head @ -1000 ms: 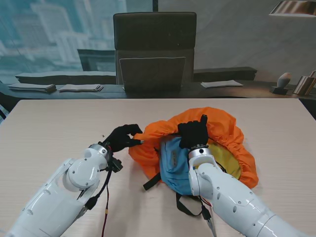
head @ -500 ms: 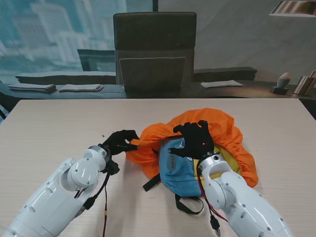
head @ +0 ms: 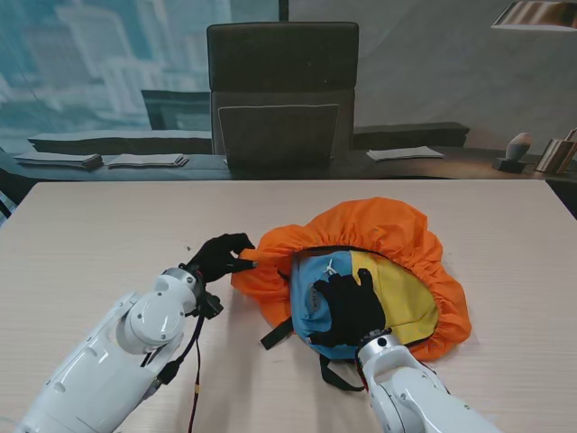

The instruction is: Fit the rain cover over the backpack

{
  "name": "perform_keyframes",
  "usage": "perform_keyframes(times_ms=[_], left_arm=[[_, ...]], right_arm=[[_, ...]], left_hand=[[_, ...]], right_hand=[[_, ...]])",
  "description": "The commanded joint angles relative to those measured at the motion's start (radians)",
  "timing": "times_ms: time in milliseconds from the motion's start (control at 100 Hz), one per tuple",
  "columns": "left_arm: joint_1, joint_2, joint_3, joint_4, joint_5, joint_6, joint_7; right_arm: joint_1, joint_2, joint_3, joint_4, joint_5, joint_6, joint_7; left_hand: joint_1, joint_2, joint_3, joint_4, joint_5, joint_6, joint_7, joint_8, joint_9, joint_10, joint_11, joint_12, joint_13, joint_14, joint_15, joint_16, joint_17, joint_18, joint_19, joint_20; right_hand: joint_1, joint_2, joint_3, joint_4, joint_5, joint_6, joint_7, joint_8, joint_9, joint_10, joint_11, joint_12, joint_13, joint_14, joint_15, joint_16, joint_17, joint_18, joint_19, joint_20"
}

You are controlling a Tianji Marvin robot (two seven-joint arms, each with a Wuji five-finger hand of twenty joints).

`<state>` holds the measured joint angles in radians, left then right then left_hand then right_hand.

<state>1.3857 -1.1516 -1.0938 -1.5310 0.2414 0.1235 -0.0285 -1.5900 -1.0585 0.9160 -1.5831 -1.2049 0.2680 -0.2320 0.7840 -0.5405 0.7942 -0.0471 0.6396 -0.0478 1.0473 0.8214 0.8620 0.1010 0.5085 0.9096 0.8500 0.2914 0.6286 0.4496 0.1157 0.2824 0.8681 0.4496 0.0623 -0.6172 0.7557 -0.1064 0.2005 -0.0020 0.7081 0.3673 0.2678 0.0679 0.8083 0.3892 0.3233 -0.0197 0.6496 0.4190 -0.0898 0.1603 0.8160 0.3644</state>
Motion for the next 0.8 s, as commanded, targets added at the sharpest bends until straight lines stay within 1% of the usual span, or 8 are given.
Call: perform_keyframes(times_ms=[0,180,290,350,390,450,550,790], left_arm=[[0.002,-0.001,-0.002,-0.002,-0.003,0.004,-0.023],[0.000,-0.001,-0.002,0.002,-0.003,0.016,-0.028],[0.001,0.002,-0.006,-0.003,0.003,0.018,-0.035],[0.000,0.004,-0.007,-0.006,0.005,0.023,-0.041],[-0.003,0.005,-0.007,-0.004,0.011,0.026,-0.044],[-0.008,0.005,-0.005,0.000,0.015,0.033,-0.047],[-0.018,0.012,0.001,0.008,0.051,0.034,-0.060],[-0.036,0.042,0.017,0.016,0.214,0.041,-0.110]], right_arm=[[-0.002,0.001,-0.012,0.019,0.013,-0.014,0.028],[0.039,0.005,-0.074,0.064,0.011,0.026,0.054],[0.072,-0.006,-0.105,0.121,0.039,0.028,-0.025],[0.087,-0.008,-0.116,0.144,0.046,0.020,-0.055],[0.094,-0.010,-0.121,0.155,0.048,0.021,-0.064],[0.107,-0.015,-0.132,0.177,0.059,0.020,-0.097],[0.119,-0.020,-0.139,0.196,0.065,0.012,-0.141],[0.114,-0.031,-0.080,0.184,0.067,-0.065,-0.249]], left_hand=[[0.032,0.026,0.017,0.012,0.034,-0.005,0.058,0.006,-0.015,0.004,0.015,0.003,-0.006,0.016,0.002,-0.002,-0.022,-0.017,-0.017,-0.012],[0.034,0.030,0.011,0.012,0.031,-0.003,0.058,0.006,-0.017,0.004,0.015,0.005,-0.008,0.019,0.008,0.002,-0.021,-0.014,-0.012,-0.010],[0.034,0.031,0.005,0.015,0.029,-0.007,0.057,0.008,-0.019,0.002,0.017,0.007,-0.011,0.019,0.028,0.015,-0.013,0.002,0.007,-0.001],[0.038,0.036,-0.007,0.017,0.027,-0.009,0.055,0.011,-0.028,-0.003,0.015,0.011,-0.029,0.016,0.059,0.043,-0.023,0.030,0.034,0.014],[0.039,0.039,-0.013,0.018,0.025,-0.013,0.053,0.013,-0.026,-0.007,0.014,0.012,-0.043,0.032,0.070,0.057,-0.032,0.036,0.040,0.018],[0.044,0.038,-0.014,0.019,0.024,-0.010,0.052,0.014,-0.031,-0.005,0.012,0.015,-0.054,0.029,0.076,0.067,-0.052,0.045,0.031,0.015],[0.041,0.041,-0.020,0.019,0.023,-0.015,0.050,0.016,-0.030,-0.011,0.011,0.017,-0.057,0.022,0.083,0.075,-0.054,0.048,0.026,0.013],[0.023,0.043,-0.034,0.029,0.025,-0.053,0.027,0.006,-0.042,-0.022,0.002,0.007,-0.083,0.004,0.072,0.081,-0.058,0.039,0.022,0.010]], right_hand=[[-0.054,0.010,0.009,-0.018,-0.037,0.029,-0.001,-0.025,-0.041,0.018,-0.014,-0.016,-0.055,-0.001,-0.024,-0.022,-0.020,0.000,-0.045,0.020],[0.002,-0.021,0.028,0.015,0.028,0.012,0.052,-0.026,0.041,0.038,0.003,-0.011,0.065,0.051,-0.039,-0.033,-0.008,0.020,0.007,0.060],[0.398,-0.038,-0.106,0.059,0.254,-0.042,0.130,0.009,0.312,0.022,0.052,0.026,0.270,0.058,-0.030,-0.028,0.002,0.033,0.219,0.029],[0.373,-0.186,0.409,-0.036,0.379,-0.091,0.157,0.033,0.460,0.009,0.075,0.038,0.378,0.065,0.005,-0.020,0.018,0.044,0.321,-0.001],[0.373,-0.243,0.567,-0.072,0.458,-0.121,0.178,0.045,0.551,-0.003,0.095,0.042,0.442,0.058,0.052,-0.004,0.037,0.051,0.357,0.003],[0.483,-0.321,0.594,-0.242,0.565,-0.242,0.387,-0.108,0.742,-0.011,0.116,-0.003,0.554,0.039,0.114,0.002,0.087,0.060,0.398,0.025],[0.531,-0.298,0.634,-0.226,0.763,-0.324,0.431,-0.046,0.928,-0.002,0.111,0.069,0.674,0.041,0.186,-0.025,0.149,0.069,0.433,0.055],[0.503,-0.319,0.731,-0.246,0.789,-0.324,0.414,0.122,0.924,0.025,0.159,0.180,0.671,0.064,0.295,-0.011,0.148,0.070,0.448,0.070]])
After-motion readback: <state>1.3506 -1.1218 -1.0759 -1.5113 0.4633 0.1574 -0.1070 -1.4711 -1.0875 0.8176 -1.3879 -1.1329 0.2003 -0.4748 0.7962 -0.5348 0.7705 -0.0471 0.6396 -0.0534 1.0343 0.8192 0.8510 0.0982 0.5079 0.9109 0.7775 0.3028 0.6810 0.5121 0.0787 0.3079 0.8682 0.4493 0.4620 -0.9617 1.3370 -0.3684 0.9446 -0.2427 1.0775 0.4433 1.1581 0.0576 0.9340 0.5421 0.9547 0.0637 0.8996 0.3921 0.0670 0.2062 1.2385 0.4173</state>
